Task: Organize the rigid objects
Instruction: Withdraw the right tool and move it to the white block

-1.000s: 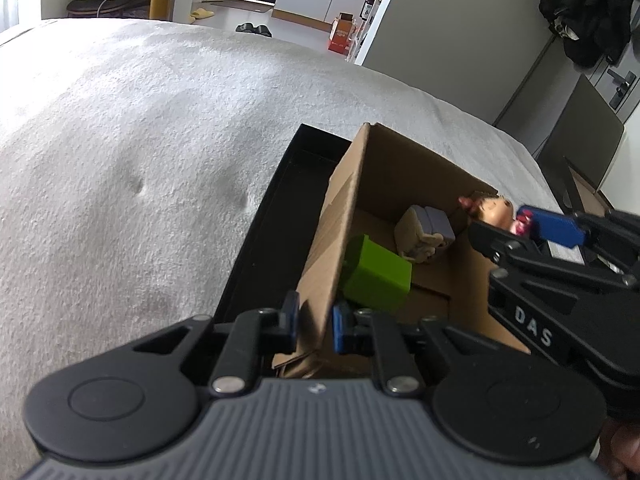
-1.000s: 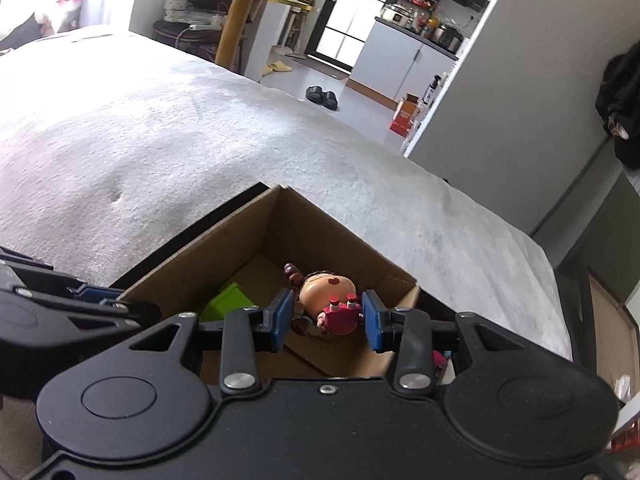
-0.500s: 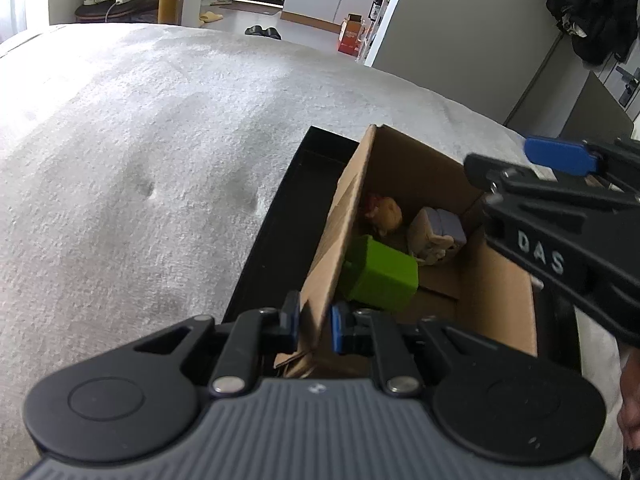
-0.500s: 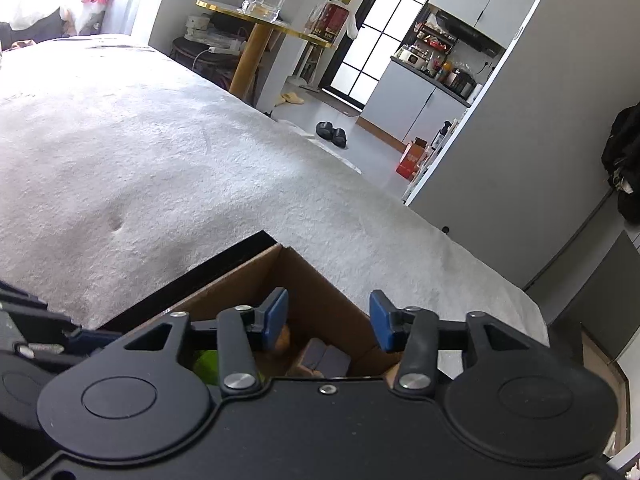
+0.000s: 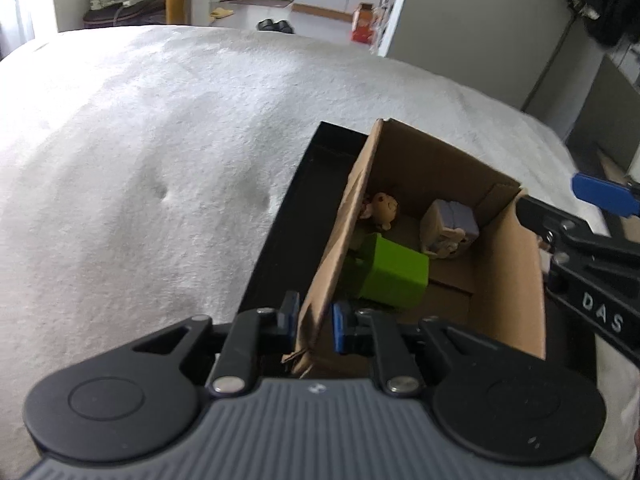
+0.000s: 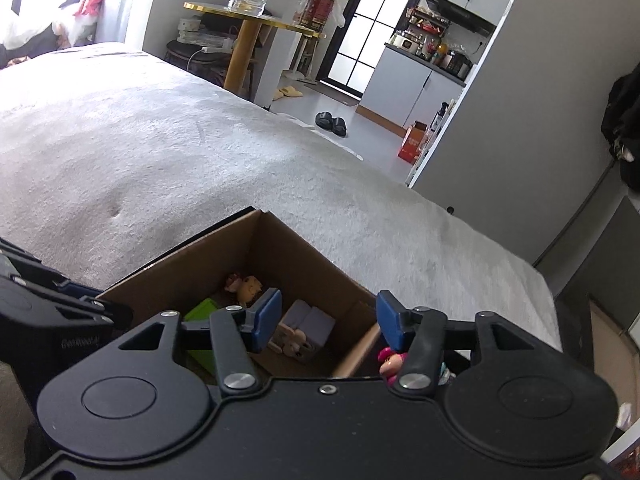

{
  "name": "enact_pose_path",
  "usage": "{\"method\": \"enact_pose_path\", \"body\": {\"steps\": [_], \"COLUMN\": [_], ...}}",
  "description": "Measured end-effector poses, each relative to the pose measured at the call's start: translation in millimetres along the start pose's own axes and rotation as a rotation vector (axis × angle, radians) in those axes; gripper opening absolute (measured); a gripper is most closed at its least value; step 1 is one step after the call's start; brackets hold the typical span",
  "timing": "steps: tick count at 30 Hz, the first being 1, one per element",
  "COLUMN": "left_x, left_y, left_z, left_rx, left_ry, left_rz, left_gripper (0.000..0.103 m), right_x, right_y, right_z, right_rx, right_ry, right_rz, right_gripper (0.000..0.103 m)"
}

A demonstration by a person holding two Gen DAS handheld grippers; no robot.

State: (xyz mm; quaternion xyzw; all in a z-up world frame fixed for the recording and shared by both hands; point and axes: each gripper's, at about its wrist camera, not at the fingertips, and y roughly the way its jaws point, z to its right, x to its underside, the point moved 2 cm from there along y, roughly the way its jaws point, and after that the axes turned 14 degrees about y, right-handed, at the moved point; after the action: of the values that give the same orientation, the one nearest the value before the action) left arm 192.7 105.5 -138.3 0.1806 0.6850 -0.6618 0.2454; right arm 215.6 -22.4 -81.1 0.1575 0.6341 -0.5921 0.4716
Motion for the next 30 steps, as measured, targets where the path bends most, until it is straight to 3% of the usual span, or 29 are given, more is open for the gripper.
{"method": "enact_pose_path", "body": {"steps": [5,9,18,26,30], "left_x": [-12.0,-17.2,-25.5,-32.3,-33.5], "left_y": [-17.8,-26.1,-33.3,-33.4,-28.8], "left_z": [18.2,25.6,47.7,69.3,77.7], "left_rx": [-0.099,-0.136,-0.159,-0.209,-0.238], "left_ry": [0.098,0.124,0.153,0.191,0.207], "left_rz": [0.033,0.049,0.057,0.039,0.024], "left_gripper": [0.025,0.040,0.070,0.081,0.082], "right_x": [5.3,12.0,33.3,45.5,59.4], "right_y": [-2.4,-3.8,4.0,14.6,23.8], "right_z": [14.8,31.4,82.2,120.3,135.6], "right_rx": [-0.026,-0.035,-0.043,-0.052,-0.064], "right_ry": [0.047,0.090,0.204,0.260,0.305], "right_rz": [-0.004,0.001,-0.029,-0.024,-0.015], "right_gripper": [0.060,0.066,0.066,0.066,0.066]}}
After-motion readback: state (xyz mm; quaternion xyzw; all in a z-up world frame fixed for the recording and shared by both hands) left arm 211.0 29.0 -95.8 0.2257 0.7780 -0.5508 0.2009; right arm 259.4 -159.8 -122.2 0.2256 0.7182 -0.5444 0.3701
